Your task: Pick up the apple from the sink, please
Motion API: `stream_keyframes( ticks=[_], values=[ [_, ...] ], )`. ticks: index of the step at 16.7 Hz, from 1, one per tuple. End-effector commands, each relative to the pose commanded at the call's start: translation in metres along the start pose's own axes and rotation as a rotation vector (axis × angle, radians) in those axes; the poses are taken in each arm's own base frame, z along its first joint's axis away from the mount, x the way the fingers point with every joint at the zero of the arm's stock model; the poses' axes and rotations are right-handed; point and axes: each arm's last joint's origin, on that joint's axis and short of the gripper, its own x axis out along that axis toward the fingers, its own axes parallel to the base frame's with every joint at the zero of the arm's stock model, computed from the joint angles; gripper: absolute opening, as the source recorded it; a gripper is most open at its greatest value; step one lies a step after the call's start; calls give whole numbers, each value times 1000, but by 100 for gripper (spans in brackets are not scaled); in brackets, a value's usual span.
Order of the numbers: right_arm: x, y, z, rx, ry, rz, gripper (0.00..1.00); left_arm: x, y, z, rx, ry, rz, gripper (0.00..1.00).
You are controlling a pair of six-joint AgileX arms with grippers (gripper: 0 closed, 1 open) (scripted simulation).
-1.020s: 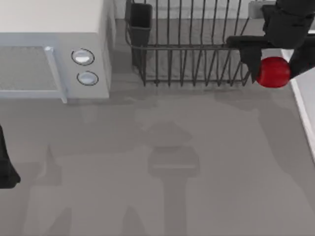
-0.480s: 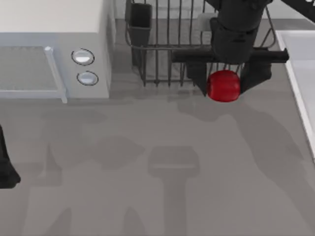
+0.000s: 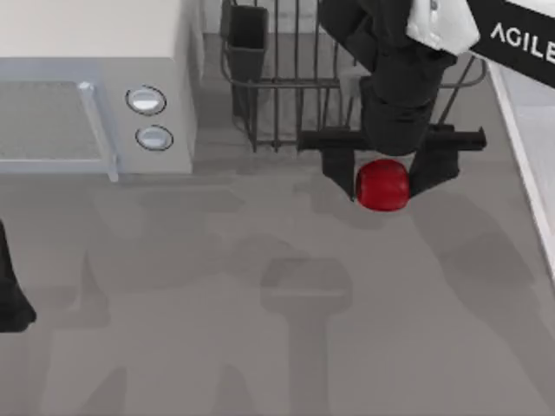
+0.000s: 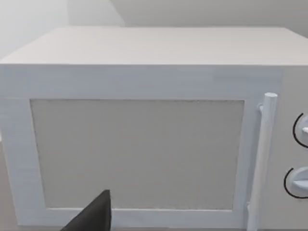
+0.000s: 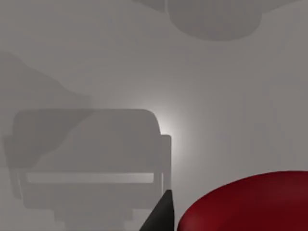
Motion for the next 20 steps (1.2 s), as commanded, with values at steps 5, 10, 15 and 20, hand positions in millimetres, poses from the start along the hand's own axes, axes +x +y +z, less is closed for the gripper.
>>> stream_keyframes(
  ticks=[5, 10, 15, 20],
  values=[
    [51, -2, -5, -2, 2, -3, 0, 0, 0, 0, 0, 0, 0, 100],
    [53, -2, -5, -2, 3, -3, 8, 0, 0, 0, 0, 0, 0, 100],
    [53, -2, -5, -2, 3, -3, 45, 0, 0, 0, 0, 0, 0, 100],
    [53, -2, -5, -2, 3, -3, 83, 0, 0, 0, 0, 0, 0, 100]
  ],
)
